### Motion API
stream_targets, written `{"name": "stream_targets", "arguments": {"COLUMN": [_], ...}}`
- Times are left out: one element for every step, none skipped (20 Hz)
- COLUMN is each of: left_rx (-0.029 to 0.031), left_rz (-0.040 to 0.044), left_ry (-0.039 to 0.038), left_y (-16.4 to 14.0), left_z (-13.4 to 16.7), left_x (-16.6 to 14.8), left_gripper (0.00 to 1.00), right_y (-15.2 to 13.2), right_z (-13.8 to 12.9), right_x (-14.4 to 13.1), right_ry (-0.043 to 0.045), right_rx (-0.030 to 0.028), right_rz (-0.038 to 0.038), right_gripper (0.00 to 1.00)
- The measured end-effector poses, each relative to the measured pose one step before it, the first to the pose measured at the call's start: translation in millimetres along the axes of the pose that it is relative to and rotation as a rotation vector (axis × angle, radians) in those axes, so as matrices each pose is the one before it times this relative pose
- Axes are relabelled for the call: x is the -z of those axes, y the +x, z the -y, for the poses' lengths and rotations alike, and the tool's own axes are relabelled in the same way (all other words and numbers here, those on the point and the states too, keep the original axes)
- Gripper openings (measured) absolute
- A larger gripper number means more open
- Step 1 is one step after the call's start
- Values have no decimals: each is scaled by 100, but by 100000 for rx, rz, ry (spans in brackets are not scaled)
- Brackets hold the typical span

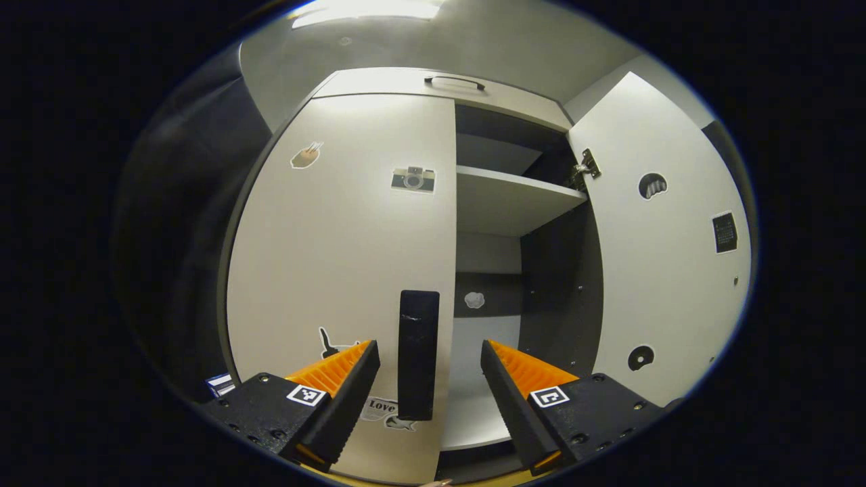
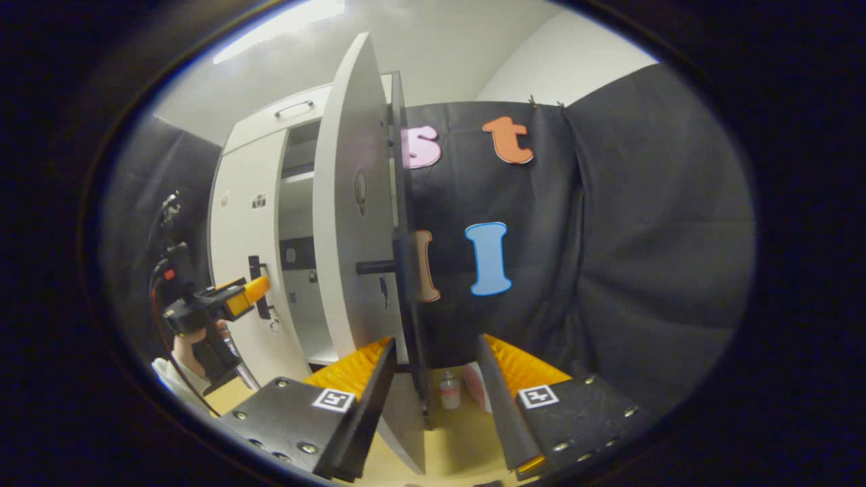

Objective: Open the right door of the double-door shoe cabinet with the right hand, and open the left door with the left hand.

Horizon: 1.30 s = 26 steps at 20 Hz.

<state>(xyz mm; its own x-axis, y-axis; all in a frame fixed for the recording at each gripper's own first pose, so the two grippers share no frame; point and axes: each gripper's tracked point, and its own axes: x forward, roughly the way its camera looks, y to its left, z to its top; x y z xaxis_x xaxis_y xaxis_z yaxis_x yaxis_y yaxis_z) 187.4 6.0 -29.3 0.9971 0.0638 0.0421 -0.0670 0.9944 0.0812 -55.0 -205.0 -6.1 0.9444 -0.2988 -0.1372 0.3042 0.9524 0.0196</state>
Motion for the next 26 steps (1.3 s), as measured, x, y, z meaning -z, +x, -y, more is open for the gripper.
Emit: {"name": "stream_targets", "arguments": {"left_rx": [402, 359, 516, 365, 410, 527, 927, 433, -293, -75, 9, -584, -923, -1045, -1087, 99, 339, 264, -15, -183, -51, 212, 1089, 1178, 872, 409], "left_rz": [24, 140, 149, -120, -256, -481, -752, -593, -178, 139, -16, -5, -359, -795, 326, 388, 131, 28, -40, 708, 659, 249, -184, 343, -158, -853], "left_ry": [-428, -573, -724, -470, 75, 542, 867, 824, 400, -30, -57, 161, 500, 314, 377, -303, -271, 278, 319, 113, 210, 435, 1426, 851, 793, 243], "left_y": [276, 194, 187, 196, 171, 175, 169, 154, 83, 97, 79, 47, 81, 35, -44, -13, 68, -48, -54, 41, -18, -23, -30, -4, -52, -95], "left_z": [5, 9, 50, 11, -44, 52, 81, 4, -116, -67, 9, -216, -237, -369, -301, -141, 44, 13, -22, -20, 2, 88, 55, 36, 26, 59], "left_x": [168, 86, 132, 129, 150, 111, 232, 118, 104, 24, 62, 63, 149, 254, -81, -52, 55, -9, 42, -69, -51, 27, 38, -37, -32, 86], "left_gripper": [94, 93, 93, 93, 92, 92, 90, 89, 82, 82, 78, 76, 70, 63, 54, 50, 38, 38, 37, 36, 34, 33, 29, 28, 26, 25], "right_y": [-873, -882, -598, -630, -640, -524, -392, -251, -169, -52, -40, 56, -145, -59, -78, -102, -121, -92, -174, -92, -55, -77, -118, -120, -68, -90], "right_z": [-175, -343, -296, -331, -469, -652, -860, -823, -718, -604, -247, -134, -154, -382, -482, -464, -287, -131, -12, -254, -433, -322, -79, -47, -59, -53], "right_x": [-357, -485, -282, -248, -222, -294, -213, -138, 87, 42, 148, 90, 392, 299, 75, -132, -174, -225, -192, -147, -74, -52, 48, 10, 5, -65], "right_ry": [915, 245, -278, -885, -1154, -1360, -1605, -1544, -1759, -1824, -1982, -1842, -1523, -685, -138, 13, -450, -924, -680, -74, 375, 528, 307, 28, 19, 189], "right_rx": [-1015, -1246, -641, -218, -275, -435, -849, -725, -695, -194, 594, 1403, 872, 303, -148, -585, 21, 478, 290, -242, -667, -556, -354, 54, 56, -85], "right_rz": [468, 1105, 738, 728, 614, 714, 740, 482, 112, -115, 62, 194, -787, -947, -242, 210, 268, 434, 436, 252, 42, -92, -138, -142, -121, 113], "right_gripper": [85, 86, 96, 96, 89, 96, 96, 96, 97, 97, 97, 97, 96, 96, 96, 90, 96, 97, 97, 97, 90, 97, 90, 90, 97, 97]}}
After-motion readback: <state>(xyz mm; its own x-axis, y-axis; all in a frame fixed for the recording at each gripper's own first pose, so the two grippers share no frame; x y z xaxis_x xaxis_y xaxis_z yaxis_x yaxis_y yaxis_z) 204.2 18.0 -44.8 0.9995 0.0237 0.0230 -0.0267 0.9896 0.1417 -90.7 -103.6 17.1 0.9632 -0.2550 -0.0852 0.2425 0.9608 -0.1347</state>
